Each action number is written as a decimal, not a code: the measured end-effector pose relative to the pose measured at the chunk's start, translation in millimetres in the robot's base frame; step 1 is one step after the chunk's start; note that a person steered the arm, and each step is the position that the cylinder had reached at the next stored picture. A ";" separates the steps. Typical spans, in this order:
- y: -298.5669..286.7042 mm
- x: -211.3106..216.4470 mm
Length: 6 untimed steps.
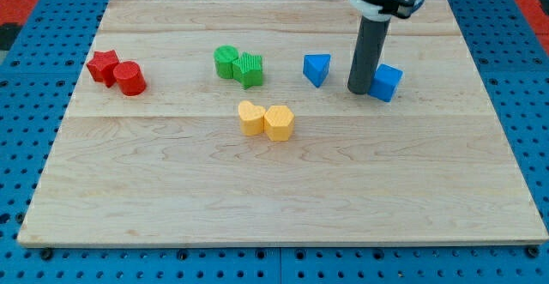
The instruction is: Push blue cube towards bottom right
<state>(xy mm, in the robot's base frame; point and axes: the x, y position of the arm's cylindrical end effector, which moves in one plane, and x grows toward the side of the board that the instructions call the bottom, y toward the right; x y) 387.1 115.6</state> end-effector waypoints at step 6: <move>76.7 132.1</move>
